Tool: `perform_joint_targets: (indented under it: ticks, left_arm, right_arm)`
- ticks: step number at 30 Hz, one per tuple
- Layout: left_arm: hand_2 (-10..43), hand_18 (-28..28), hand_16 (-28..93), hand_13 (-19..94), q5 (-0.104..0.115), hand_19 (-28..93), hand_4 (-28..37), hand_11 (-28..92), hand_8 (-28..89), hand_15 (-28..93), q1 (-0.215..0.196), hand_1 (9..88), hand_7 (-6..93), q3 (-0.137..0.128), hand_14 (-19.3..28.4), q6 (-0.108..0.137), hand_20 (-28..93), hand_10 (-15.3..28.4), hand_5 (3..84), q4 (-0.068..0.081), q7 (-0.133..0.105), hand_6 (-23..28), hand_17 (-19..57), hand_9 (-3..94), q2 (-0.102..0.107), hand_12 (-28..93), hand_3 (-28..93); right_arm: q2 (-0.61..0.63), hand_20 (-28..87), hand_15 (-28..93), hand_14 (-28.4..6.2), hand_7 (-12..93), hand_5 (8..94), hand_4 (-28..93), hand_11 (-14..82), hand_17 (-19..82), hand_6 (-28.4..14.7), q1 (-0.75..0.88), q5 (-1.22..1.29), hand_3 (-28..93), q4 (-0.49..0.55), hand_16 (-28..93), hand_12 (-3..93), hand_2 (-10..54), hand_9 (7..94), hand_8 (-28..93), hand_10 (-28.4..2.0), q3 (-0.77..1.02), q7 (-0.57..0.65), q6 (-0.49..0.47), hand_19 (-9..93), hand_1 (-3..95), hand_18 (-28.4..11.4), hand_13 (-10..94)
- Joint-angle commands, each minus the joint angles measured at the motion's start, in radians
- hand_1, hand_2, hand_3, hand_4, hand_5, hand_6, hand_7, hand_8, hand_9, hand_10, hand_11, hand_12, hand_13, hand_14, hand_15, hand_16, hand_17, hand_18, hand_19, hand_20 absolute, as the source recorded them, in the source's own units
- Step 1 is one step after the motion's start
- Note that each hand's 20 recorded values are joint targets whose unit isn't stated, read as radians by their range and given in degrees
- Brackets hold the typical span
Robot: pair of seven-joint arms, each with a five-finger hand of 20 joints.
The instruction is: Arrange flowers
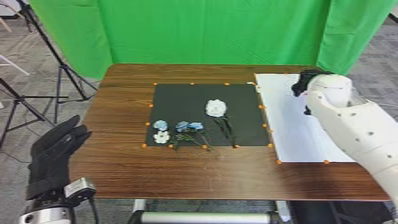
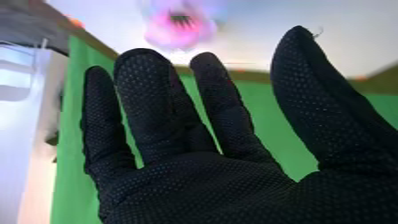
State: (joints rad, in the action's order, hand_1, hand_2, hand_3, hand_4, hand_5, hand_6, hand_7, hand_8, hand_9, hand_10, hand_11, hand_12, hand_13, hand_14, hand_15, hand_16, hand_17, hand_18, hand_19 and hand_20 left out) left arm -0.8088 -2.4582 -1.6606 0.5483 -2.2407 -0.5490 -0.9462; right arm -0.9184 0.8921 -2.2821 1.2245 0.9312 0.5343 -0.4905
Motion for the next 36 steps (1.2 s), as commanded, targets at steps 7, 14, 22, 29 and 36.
perform_joint_targets:
  ticks: [7,14,22,29,36]
  left_arm:
    - [3.6,21.7,-16,26,-0.012,58,-15.5,38,-11,63,-0.011,27.2,17.9,-0.005,27.1,-0.015,3,19.9,41.0,0.001,0.01,10.2,-9.0,37.1,-0.013,8,85]
    - [3.7,21.7,-16,26,-0.011,58,-15.5,38,-11,63,-0.008,27.2,17.9,-0.001,27.1,-0.014,3,19.9,41.1,0.002,0.009,10.2,-9.0,37.2,-0.01,8,84]
    - [3.7,21.7,-16,26,-0.011,58,-15.4,38,-11,63,-0.008,27.2,17.9,-0.001,27.2,-0.014,3,19.9,41.1,0.002,0.008,10.2,-9.0,37.1,-0.013,8,85]
    - [3.7,21.7,-16,26,-0.013,58,-15.4,38,-11,63,-0.009,27.3,17.9,0.002,27.2,-0.013,3,20.0,41.1,0.002,0.01,10.2,-9.0,37.2,-0.014,8,85]
    - [3.7,21.7,-16,26,-0.01,58,-15.4,38,-11,63,-0.016,27.3,18.0,0.0,27.1,-0.011,3,19.9,41.2,-0.001,0.006,10.2,-9.0,37.1,-0.013,8,85]
  right_arm:
    - [0.015,9,85,-12.4,17,44.5,-26,17.0,9,-6.8,0.075,-0.044,91,0.039,11,15.2,-2.1,43.8,-12,-17.6,0.05,0.003,-0.023,69,27.5,-19.9,57]
    - [0.017,8,84,-10.7,22,51.8,-28,23.7,12,-3.3,0.086,-0.072,89,0.04,13,14.8,-5.0,56.7,-14,-13.8,0.023,0.008,0.016,69,34.0,-18.6,62]
    - [0.038,7,82,-8.3,26,58.7,-28,28.4,15,-1.4,0.09,-0.085,85,0.031,15,18.5,-8.1,67.3,-16,-10.9,-0.017,0.042,0.104,72,41.4,-17.7,66]
    - [0.038,4,80,-5.9,38,69.1,-28,16.8,19,1.2,0.096,-0.092,76,0.028,18,35.1,-9.0,84.1,-5,-4.9,-0.039,0.059,0.153,74,50.5,-16.3,72]
    - [0.065,4,80,-5.0,36,74.8,-28,19.9,20,2.1,0.093,-0.039,76,0.07,19,36.4,-8.8,88.5,-2,-4.0,-0.075,0.08,0.204,75,52.1,-15.7,75]
